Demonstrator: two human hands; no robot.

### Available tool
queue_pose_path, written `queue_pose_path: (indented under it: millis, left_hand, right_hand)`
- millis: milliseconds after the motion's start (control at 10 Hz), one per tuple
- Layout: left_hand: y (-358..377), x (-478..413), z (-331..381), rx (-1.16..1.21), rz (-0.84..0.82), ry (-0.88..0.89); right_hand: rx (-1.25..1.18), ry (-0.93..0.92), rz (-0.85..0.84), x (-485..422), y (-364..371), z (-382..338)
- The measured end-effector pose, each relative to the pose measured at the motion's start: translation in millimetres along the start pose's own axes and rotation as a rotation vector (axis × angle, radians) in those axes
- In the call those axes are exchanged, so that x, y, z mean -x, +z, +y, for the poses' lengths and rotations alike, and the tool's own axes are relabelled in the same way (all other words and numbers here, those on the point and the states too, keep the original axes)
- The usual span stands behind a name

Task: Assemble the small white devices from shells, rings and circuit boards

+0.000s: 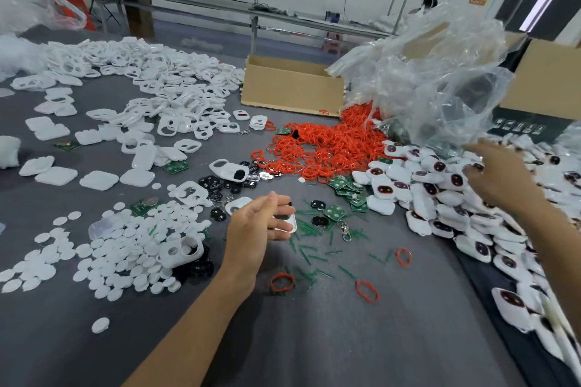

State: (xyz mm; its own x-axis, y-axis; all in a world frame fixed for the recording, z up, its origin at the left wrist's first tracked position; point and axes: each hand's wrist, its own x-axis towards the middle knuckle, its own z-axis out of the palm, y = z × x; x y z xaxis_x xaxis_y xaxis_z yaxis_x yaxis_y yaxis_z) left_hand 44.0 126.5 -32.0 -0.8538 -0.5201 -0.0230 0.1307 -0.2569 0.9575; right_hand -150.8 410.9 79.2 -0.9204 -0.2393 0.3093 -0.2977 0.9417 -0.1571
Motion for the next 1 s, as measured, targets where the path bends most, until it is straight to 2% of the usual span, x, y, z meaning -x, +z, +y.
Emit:
queue_pose_path:
  millis: [100,200,400,500,700,800,900,1000]
  left_hand:
    - [-0.3,0.1,0.1,0.002,0.003,0.001]
    - [-1.0,0.3,0.4,0.008,-0.005,0.004]
    - [-3.2,0.0,-1.2,0.031,-0.014,0.013]
    - [-4.9,1.3,-2.1,0.042,-0.03,0.015]
    - [-4.4,1.4,-3.5,-0.006,-0.057,0.017]
    - [-5.3,0.6,-4.7,0.004,-0.056,0.027]
    - [-5.2,1.5,-4.0,-0.028,-0.079,0.021]
    - [-3.9,1.6,-6.1,-0.094,-0.107,0.043]
  right_hand:
    - [-0.089,-0.296,-0.21,-5.5,19.7,-44.8]
    - [-0.004,-0.44,-0.337,-17.6,52.6,-74.7]
    - [0.184,-0.357,-0.283,-4.5,107.2,-82.2]
    - [0.199,-0.326,-0.2,6.7,112.7,-64.6]
    - [0.521,-0.328,-0.198,8.3,95.9,-4.1]
    - [0.575,-0.33,-0.232,9.0,90.5,1.3]
    - [0.355,-0.41,-0.125,15.9,82.5,-8.2]
    - [-0.194,-0.515,0.26,29.9,62.8,-25.6]
